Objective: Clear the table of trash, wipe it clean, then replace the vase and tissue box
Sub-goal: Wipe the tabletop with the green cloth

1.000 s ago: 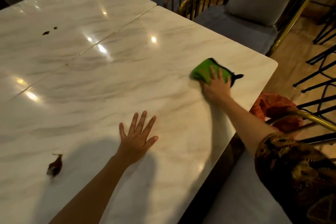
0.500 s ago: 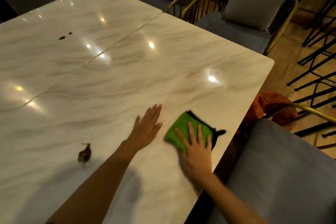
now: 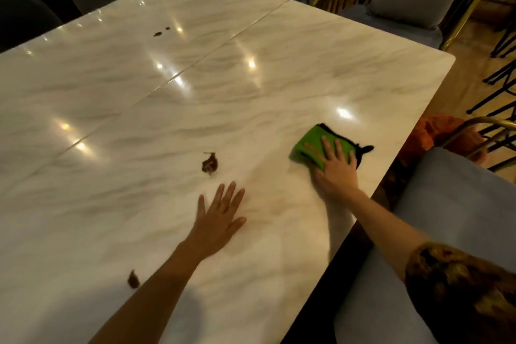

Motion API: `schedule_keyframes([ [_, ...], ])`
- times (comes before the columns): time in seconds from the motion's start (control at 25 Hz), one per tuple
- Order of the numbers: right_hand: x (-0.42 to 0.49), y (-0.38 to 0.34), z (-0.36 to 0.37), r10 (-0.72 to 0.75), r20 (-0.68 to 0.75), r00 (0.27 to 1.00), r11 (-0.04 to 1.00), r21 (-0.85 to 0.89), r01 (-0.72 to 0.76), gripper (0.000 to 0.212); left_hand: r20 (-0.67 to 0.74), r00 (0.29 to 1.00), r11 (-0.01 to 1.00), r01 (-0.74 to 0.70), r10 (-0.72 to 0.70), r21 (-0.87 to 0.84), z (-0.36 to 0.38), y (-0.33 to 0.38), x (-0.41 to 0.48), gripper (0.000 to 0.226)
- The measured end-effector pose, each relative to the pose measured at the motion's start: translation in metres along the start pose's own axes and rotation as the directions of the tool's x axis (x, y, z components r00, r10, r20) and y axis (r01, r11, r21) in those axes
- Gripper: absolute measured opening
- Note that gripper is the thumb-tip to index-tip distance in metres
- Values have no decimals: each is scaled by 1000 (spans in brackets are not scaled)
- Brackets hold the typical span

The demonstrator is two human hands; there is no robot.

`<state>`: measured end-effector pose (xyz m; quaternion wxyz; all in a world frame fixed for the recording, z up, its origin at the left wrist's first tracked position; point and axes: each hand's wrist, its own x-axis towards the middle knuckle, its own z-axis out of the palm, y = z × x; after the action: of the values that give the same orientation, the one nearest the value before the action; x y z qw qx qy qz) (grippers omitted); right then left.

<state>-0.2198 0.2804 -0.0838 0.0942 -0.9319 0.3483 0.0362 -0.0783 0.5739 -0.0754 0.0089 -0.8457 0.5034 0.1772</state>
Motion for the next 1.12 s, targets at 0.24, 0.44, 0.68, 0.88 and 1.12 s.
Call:
schedule_keyframes([
  [0.24, -48, -44, 4, 96, 30, 995, 995, 28, -97, 56, 34, 999, 998, 22, -20, -67, 8, 0, -1, 87],
  [0.44, -226, -134, 51, -166, -13, 986, 986, 30, 167, 63, 79, 995, 996, 64, -59, -60, 7, 2, 0, 74],
  [0.68, -212, -88, 58, -231, -53, 971, 972, -43, 229, 64, 71, 997, 999, 15, -13, -35, 4, -4, -3, 71],
  [0.88, -90, -37, 21, 99, 30, 995, 995, -1, -99, 54, 15, 1000, 999, -20, 21, -41, 9, -15, -27, 68],
  [1.12, -124, -127, 34, 35, 18, 999, 998, 52, -36, 58, -59, 977, 972, 198, -207, -124, 8, -68, -48, 77],
])
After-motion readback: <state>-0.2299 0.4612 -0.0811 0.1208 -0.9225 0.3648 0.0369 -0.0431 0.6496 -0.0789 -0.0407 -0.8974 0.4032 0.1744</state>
